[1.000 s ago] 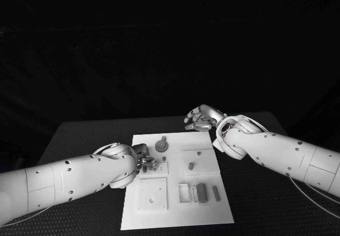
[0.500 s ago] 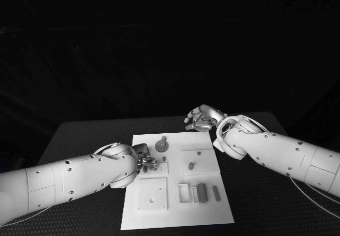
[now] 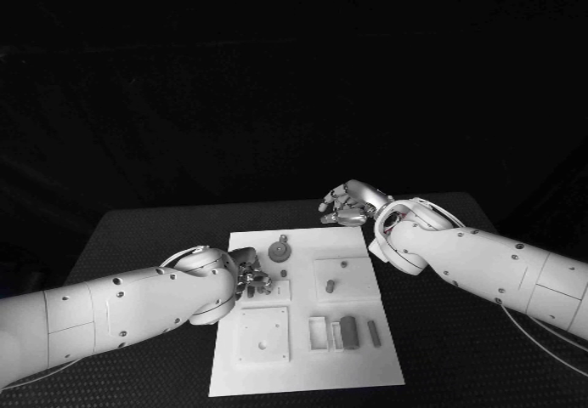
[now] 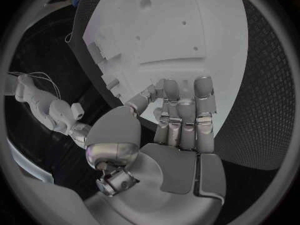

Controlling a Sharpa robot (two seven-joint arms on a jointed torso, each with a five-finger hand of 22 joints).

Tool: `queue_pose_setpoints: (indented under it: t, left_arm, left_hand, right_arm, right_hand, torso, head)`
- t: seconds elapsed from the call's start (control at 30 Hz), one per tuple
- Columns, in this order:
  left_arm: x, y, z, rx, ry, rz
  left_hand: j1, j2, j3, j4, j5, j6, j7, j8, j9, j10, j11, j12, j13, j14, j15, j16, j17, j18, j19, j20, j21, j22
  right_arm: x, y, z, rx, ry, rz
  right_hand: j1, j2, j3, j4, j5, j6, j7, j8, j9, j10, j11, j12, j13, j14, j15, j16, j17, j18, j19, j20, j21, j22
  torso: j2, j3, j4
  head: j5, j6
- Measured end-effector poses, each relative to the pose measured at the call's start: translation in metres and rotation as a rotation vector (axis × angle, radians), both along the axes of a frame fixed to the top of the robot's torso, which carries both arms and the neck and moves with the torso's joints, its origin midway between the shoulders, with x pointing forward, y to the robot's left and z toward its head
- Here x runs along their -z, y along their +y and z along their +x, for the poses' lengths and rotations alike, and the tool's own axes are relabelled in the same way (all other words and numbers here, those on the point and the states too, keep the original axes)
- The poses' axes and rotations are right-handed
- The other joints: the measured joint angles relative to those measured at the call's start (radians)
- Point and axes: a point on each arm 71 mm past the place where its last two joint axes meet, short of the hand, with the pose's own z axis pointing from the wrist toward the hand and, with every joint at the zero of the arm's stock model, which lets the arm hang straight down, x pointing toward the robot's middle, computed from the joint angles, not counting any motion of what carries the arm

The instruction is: Assemble the parts on the task board

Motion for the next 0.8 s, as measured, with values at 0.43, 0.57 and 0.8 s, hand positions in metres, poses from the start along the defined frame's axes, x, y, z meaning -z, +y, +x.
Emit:
queue_pose_setpoints:
  t: [0.43, 0.57, 0.8]
  left_arm:
    - [-0.0003, 0.0005, 0.0003, 0.011, -0.009, 0.015]
    - [-0.0004, 0.0005, 0.0003, 0.014, -0.009, 0.017]
    - [-0.0003, 0.0001, -0.0003, 0.019, -0.005, 0.02]
  left_hand:
    - [0.0, 0.0, -0.001, -0.001, -0.002, 0.0, 0.0, 0.003, 0.0, 0.0, 0.0, 0.0, 0.0, 0.0, 0.0, 0.0, -0.001, 0.0, 0.0, 0.0, 0.0, 0.0]
    - [0.0, 0.0, -0.001, -0.001, -0.004, 0.0, 0.0, 0.003, 0.0, 0.0, 0.0, 0.001, 0.001, 0.0, 0.0, 0.0, -0.001, 0.0, 0.0, 0.0, 0.0, 0.0]
    - [0.0, 0.0, -0.001, -0.001, -0.009, 0.0, 0.0, 0.003, 0.0, 0.0, 0.0, 0.004, 0.001, 0.001, 0.0, 0.004, -0.002, 0.0, 0.0, 0.0, 0.0, 0.0]
  right_arm:
    - [0.0, 0.0001, -0.0001, -0.001, 0.001, 0.0]
    - [0.0001, 0.0001, 0.0, -0.001, 0.001, -0.001]
    - [0.0001, 0.0001, 0.0, -0.001, 0.002, -0.001]
  right_hand:
    - [0.0, 0.0, 0.0, 0.0, 0.0, -0.002, 0.002, 0.0, 0.0, 0.0, 0.0, 0.0, 0.0, 0.0, 0.0, 0.0, 0.0, 0.0, 0.0, 0.0, 0.0, 0.0]
    - [0.0, 0.0, 0.0, 0.0, 0.0, -0.002, 0.002, 0.0, 0.0, 0.0, 0.0, 0.0, 0.0, 0.0, 0.0, 0.0, 0.0, 0.0, 0.0, 0.0, 0.0, 0.0]
    - [0.0, 0.0, 0.0, 0.0, 0.0, -0.002, 0.002, 0.0, 0.0, 0.0, 0.0, 0.0, 0.0, 0.0, 0.0, 0.0, 0.0, 0.0, 0.0, 0.0, 0.0, 0.0]
  torso:
    - [0.0, 0.0, 0.0]
    - [0.0, 0.0, -0.0002]
    - [0.0, 0.0, -0.0002]
  head:
    - [0.002, 0.0]
    - [0.002, 0.0]
    - [0.001, -0.001]
